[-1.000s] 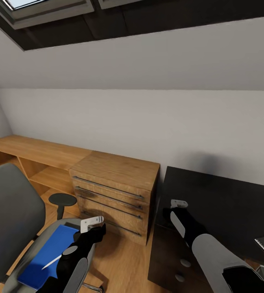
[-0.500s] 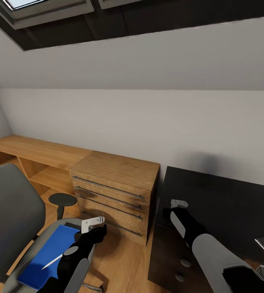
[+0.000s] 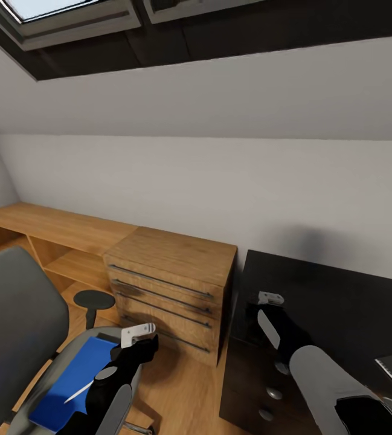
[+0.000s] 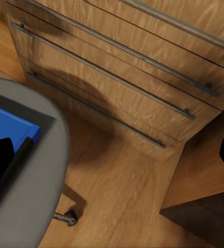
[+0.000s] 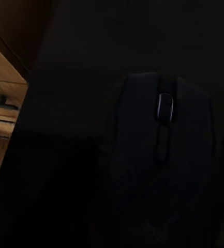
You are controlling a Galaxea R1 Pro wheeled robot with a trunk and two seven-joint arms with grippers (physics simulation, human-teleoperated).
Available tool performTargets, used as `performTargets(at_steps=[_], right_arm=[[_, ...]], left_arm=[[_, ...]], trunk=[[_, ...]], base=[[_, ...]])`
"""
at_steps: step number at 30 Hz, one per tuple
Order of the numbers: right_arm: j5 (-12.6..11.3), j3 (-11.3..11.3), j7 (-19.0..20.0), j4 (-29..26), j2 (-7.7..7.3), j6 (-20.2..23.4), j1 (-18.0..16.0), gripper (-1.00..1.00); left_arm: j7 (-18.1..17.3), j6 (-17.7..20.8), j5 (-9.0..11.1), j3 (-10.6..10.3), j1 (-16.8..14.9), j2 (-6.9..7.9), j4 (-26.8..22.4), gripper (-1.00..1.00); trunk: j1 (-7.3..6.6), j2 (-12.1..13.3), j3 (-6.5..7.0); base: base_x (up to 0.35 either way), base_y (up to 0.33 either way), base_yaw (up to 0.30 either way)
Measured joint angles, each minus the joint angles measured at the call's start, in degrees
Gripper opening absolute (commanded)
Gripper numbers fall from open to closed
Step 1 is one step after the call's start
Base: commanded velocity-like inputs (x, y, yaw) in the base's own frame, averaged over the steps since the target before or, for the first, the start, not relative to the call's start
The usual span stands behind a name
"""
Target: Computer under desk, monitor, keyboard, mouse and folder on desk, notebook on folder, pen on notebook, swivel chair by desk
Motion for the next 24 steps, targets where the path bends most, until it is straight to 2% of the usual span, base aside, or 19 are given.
performTargets(at_steps=[5, 6, 9, 11, 13, 14, 16, 22, 23, 24], right_arm=[[0.04, -0.59, -0.08, -3.40, -1.18, 0.35, 0.05, -1.00], [-0.53, -0.75, -0.17, -8.02, -2.24, 1.70, 0.14, -1.00], [-2.16, -0.95, -0.18, -16.67, -3.43, 6.02, 0.98, -1.00], [-3.29, -0.93, -0.29, -24.10, -4.26, 9.85, 3.54, -1.00], [-3.85, -1.24, -0.40, -30.71, -4.70, 12.32, 6.62, -1.00], [-3.94, -1.47, -0.42, -32.13, -4.76, 12.73, 7.22, -1.00], [-4.20, -2.85, -0.52, -37.01, -4.95, 14.35, 9.00, -1.00], [-4.63, -3.42, -0.57, -40.71, -4.76, 15.42, 9.64, -1.00], [-4.75, -3.44, -0.56, -40.96, -4.73, 15.48, 9.67, -1.00], [-4.86, -3.48, -0.57, -42.08, -4.76, 15.61, 10.15, -1.00]], left_arm=[[0.06, 0.00, 0.01, 0.00, 0.00, 0.00, 0.04, 1.00], [0.12, 0.00, 0.02, 0.00, 0.01, 0.00, 0.42, 1.00], [0.17, 0.00, 0.02, 0.00, 0.00, 0.00, 0.91, 1.00], [0.23, 0.00, 0.02, 0.00, 0.00, 0.00, 1.05, 1.00], [0.25, 0.00, -0.03, 0.00, 0.00, -0.04, 1.11, 1.00], [0.26, 0.00, -0.04, 0.00, 0.00, -0.05, 1.14, 1.00], [0.26, 0.00, -0.06, 0.00, 0.00, -0.08, 1.22, 1.00], [0.21, 0.00, -0.06, -0.12, 0.00, -0.09, 1.91, 1.00], [0.29, 0.00, -0.07, -0.50, 0.00, -0.09, 2.71, 1.00], [0.40, -0.02, -0.03, -2.33, 0.01, -0.11, 5.29, 1.00]], trunk=[[-1.10, 2.01, 0.90], [-1.32, 2.40, 1.09], [-1.98, 3.61, 1.62], [-2.42, 4.41, 1.98], [-2.84, 5.22, 2.33], [-3.05, 5.62, 2.52], [-3.48, 6.42, 2.87], [-4.80, 8.83, 3.95], [-5.02, 9.23, 4.13], [-5.24, 9.64, 4.31]], base=[[0.000, 0.000, 0.000], [0.000, 0.000, 0.000], [0.000, 0.000, 0.000], [-0.042, 0.000, 0.000], [-0.187, 0.000, 0.000], [-0.270, 0.000, 0.000], [-0.310, 0.000, 0.000], [-0.332, 0.000, 0.000], [-0.339, 0.000, 0.000], [-0.339, 0.000, 0.000]])
